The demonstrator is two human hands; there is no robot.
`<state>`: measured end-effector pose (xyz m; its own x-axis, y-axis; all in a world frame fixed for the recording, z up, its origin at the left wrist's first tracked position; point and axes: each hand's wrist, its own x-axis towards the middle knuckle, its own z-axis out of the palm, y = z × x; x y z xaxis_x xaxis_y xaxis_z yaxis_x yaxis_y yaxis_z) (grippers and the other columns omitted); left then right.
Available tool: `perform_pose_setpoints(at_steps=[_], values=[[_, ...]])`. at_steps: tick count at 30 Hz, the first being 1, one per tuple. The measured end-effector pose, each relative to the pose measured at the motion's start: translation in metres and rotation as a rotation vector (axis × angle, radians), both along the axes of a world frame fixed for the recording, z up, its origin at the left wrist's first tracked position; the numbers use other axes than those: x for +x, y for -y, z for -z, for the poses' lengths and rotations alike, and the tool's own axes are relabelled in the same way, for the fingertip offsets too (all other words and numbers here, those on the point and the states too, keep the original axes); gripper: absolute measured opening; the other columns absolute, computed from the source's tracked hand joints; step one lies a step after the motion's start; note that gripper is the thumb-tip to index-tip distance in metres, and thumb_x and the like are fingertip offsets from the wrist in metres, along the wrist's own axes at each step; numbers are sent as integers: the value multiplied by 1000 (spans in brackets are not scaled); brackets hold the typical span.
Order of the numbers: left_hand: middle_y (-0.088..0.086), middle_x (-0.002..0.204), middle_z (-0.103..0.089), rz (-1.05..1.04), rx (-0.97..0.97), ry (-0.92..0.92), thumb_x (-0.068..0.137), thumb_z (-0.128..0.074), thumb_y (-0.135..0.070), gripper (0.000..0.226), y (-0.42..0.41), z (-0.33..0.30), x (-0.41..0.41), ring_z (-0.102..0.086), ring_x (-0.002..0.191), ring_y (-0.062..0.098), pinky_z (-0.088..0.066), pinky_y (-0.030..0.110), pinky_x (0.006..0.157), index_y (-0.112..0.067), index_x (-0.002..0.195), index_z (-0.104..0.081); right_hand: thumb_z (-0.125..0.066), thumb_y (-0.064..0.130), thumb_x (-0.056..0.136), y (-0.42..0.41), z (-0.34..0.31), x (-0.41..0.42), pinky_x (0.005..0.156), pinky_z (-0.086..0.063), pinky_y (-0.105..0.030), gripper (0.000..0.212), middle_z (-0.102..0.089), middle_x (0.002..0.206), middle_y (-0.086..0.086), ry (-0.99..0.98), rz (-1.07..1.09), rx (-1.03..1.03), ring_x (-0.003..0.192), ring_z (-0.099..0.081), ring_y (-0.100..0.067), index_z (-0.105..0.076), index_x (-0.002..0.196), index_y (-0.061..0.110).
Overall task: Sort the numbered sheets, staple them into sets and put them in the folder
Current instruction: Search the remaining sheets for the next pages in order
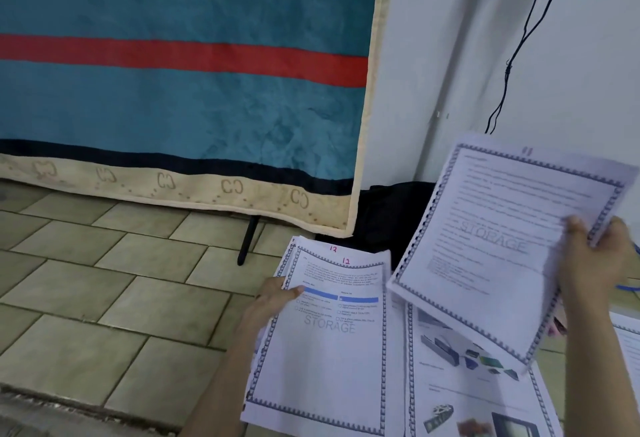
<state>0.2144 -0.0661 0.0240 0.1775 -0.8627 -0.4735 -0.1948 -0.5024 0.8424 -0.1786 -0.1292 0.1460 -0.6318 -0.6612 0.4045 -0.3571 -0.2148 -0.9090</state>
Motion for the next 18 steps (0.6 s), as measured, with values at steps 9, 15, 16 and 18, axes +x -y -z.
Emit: perform_pose_setpoints(at_steps=[9,15,16,18], values=[[14,136,-51,-46,42,-48,96,-41,-43,56,5,-9,-10,-48,125,30,-37,40,108,-4,136,-44,-56,14,90,-27,49,70,65,-33,-28,14,-58,85,-15,-32,-140,275,78,-52,-23,-58,92,0],[7,129,-59,2,47,-273,73,-48,-73,79,3,-7,-4,-56,118,25,-42,43,104,-16,127,-56,-51,10,94,-61,113,144,57,-35,-28,7,-60,77,-10,-66,-451,409,77,-57,-29,-54,88,8],[8,122,-64,32,21,-276,79,-56,-59,61,0,-7,-4,-61,110,22,-47,40,99,-14,121,-60,-51,10,95,-63,116,150,59,-36,-30,7,-62,81,-14,-61,-482,420,80,-59,-33,-55,89,7],[7,122,-64,96,-38,-192,83,-68,-28,42,-2,0,-4,-63,103,17,-52,33,91,-11,120,-60,-53,11,94,-64,121,156,65,-38,-29,10,-66,87,-17,-65,-545,448,88,-61,-36,-58,94,2]])
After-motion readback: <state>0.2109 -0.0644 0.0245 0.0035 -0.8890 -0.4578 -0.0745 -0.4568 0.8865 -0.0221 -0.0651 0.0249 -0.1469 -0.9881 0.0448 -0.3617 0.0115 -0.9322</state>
